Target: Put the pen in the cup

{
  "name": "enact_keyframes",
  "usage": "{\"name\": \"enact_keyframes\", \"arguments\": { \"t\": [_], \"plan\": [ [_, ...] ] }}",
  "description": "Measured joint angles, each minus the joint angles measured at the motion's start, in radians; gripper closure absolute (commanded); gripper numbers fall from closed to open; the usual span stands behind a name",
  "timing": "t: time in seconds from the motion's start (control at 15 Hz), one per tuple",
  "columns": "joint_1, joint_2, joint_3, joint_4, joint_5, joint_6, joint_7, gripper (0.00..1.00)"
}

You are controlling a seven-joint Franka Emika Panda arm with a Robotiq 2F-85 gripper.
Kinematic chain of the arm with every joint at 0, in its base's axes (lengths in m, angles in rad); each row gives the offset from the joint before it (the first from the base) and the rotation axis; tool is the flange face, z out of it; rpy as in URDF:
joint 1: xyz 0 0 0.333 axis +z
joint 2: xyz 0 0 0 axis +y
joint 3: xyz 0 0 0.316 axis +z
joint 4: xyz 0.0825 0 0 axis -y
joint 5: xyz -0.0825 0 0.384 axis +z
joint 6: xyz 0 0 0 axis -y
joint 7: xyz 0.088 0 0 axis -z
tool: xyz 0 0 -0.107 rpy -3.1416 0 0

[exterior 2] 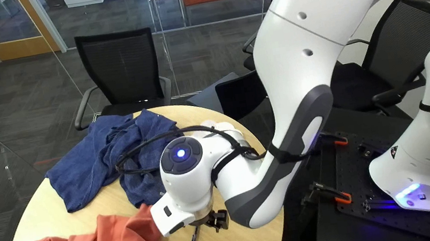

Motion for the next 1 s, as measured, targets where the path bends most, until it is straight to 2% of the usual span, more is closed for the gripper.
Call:
{"name": "enact_keyframes", "arguments": {
  "t": [0.47, 1.0],
  "plan": [
    [0.026, 0.142, -0.003, 0.130, 0.000, 0.000, 0.000, 0.00],
    [0.032, 0.225, -0.029, 0.199, -0.004, 0.000, 0.000, 0.00]
  ]
}}
